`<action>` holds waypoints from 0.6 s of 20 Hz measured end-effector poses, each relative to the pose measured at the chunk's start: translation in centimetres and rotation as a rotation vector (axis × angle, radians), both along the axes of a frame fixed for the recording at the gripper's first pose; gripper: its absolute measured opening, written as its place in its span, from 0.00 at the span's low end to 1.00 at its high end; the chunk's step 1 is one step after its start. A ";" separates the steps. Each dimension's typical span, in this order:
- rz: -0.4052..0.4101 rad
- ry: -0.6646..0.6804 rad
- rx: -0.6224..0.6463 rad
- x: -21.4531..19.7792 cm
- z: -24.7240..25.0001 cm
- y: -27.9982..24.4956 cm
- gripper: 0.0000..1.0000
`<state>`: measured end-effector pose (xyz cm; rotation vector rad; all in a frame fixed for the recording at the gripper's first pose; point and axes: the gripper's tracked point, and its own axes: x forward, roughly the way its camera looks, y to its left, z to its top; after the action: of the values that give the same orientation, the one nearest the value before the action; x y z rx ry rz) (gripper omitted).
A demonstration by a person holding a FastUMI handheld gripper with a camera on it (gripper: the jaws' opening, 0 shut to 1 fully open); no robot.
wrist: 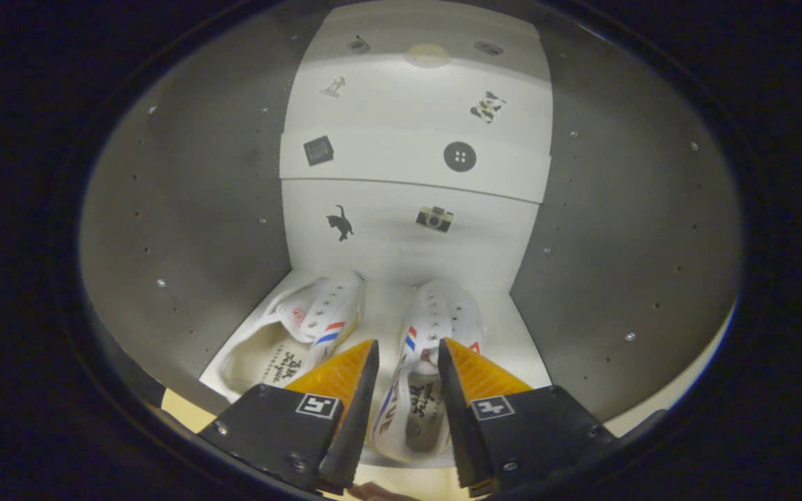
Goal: Open the shoe cabinet door, grab the shoes and put them into the shoe cabinet, then close the shoe cabinet door.
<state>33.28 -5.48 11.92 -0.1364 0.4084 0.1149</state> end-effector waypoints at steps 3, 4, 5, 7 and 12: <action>-0.011 -0.026 0.049 -3.7 1.6 0.3 0.67; -0.008 -0.033 0.063 -5.3 2.0 0.6 0.72; 0.001 -0.036 0.074 -6.8 2.2 1.0 0.76; 0.015 -0.039 0.076 -10.6 2.5 1.4 0.80; 0.053 -0.096 0.053 -20.3 4.2 1.8 0.81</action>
<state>12.93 -3.69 16.10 -0.0998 0.3059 0.1705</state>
